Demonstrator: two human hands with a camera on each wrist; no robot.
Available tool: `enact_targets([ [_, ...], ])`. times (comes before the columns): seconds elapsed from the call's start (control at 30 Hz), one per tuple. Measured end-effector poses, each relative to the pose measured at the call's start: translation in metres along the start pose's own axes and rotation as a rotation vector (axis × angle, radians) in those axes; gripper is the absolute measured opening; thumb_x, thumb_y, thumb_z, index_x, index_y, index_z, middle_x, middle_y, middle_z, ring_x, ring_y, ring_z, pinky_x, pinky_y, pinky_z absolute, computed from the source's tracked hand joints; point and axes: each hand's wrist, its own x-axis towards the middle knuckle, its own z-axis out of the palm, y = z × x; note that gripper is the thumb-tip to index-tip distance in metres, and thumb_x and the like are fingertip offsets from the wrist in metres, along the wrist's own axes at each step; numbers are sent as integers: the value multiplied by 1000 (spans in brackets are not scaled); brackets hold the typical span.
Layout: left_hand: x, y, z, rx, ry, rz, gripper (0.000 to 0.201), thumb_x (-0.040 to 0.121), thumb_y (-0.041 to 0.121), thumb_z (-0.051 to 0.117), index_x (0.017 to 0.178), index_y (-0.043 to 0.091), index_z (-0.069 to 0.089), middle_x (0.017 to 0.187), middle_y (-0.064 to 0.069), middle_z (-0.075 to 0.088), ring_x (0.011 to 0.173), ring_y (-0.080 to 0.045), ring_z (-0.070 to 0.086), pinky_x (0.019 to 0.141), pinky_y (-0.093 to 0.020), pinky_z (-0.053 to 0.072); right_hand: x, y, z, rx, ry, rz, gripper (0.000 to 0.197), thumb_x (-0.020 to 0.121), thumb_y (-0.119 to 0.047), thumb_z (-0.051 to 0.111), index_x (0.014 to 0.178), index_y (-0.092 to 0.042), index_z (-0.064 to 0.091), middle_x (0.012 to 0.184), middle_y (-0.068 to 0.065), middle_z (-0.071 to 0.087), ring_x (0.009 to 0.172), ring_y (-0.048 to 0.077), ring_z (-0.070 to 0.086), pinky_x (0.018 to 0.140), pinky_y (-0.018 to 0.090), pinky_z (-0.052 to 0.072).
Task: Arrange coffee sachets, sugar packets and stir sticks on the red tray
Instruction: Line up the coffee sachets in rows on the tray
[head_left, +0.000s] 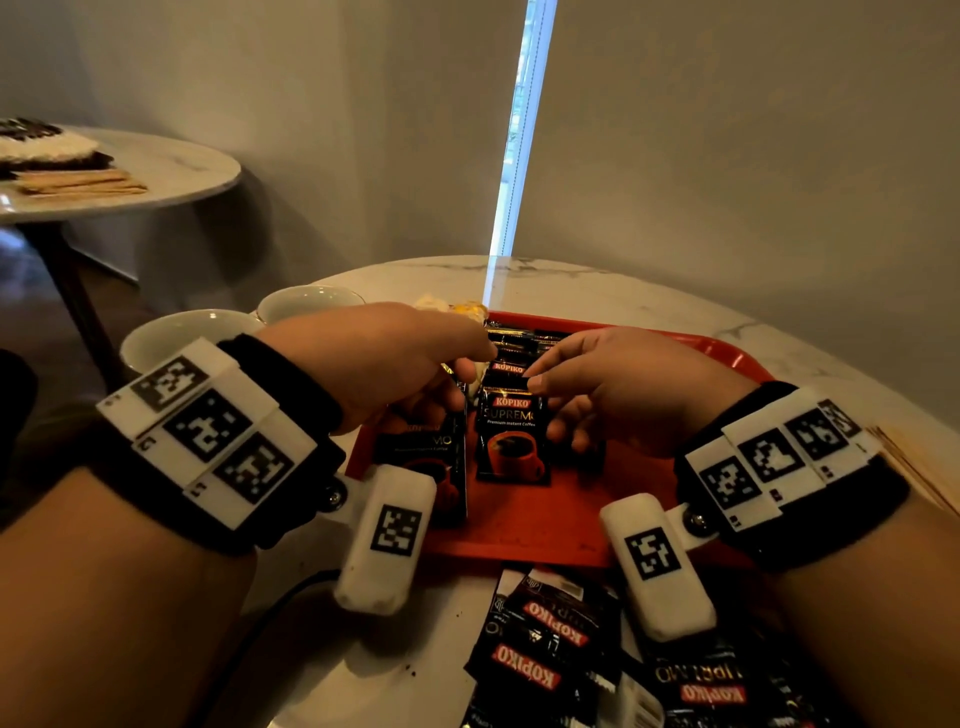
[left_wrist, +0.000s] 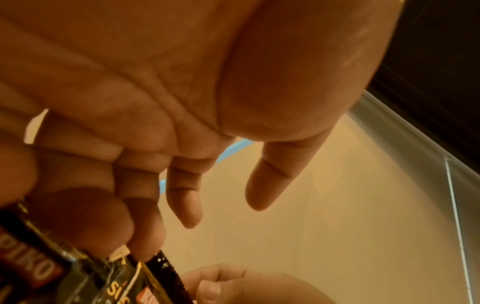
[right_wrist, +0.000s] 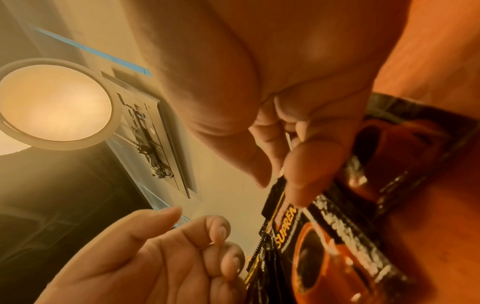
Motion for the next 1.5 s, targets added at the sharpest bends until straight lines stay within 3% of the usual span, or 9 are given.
enact_targets([
  [0.27,-4,2,-2,-1,-3,15,25,92,41,55,83,18,61,63,4,64,60,-13,55,58,-27,37,-6,-6,1,-70,45,-43,13,91,-16,70,101,-6,68,88,18,67,67,28,68,48,30,47],
  [0.43,-3,6,-3,0,32,-36,24,91,42,56,81,21,61,56,7,62,59,-12,54,63,-30,38,-7,-11,-5,-70,113,-81,13,90,-19,72,98,-10,69,91,15,68,62,20,63,50,29,45],
  [0.57,-11,4,-8,-26,15,50,24,92,39,55,85,18,63,69,3,64,70,-15,54,63,-30,37,-11,-14,-10,6,115,-73,15,92,-13,69,102,-3,67,86,16,65,55,16,58,45,25,44],
  [0.63,-13,5,-9,-42,4,93,23,92,39,54,85,19,62,69,4,62,67,-13,52,61,-29,36,-12,-17,-13,51,105,-74,20,93,-11,67,107,3,64,83,16,62,52,15,55,44,24,41],
  [0.83,-14,7,-11,-334,-79,231,14,92,30,52,83,19,52,66,5,48,57,-10,42,53,-26,31,-25,-30,-18,136,96,-152,19,93,-15,64,106,-1,62,76,12,62,53,17,54,43,23,38],
  [0.93,-16,9,-10,-469,-105,307,9,85,26,55,82,20,48,67,5,44,54,-8,40,50,-23,29,-38,-43,-23,144,118,-214,12,94,-18,61,97,-6,64,75,9,61,55,15,50,43,21,36],
  [1.0,-14,9,-7,-557,-106,331,11,93,22,50,82,19,49,68,5,41,54,-8,39,49,-22,29,-45,-50,-27,133,140,-255,13,94,-21,62,94,-9,66,76,7,61,56,14,48,42,20,35],
  [1.2,-5,7,-4,-709,-70,335,20,94,23,46,75,21,45,66,6,37,54,-10,36,48,-23,27,-53,-71,-42,32,129,-280,20,93,-28,62,99,-11,70,80,5,65,61,13,51,49,22,37],
  [1.5,0,4,2,-765,-86,338,19,93,24,50,75,21,46,64,7,39,52,-8,38,45,-22,31,-83,-72,-36,-379,-44,-215,16,95,-2,57,98,-11,69,84,8,68,65,18,59,53,30,42],
])
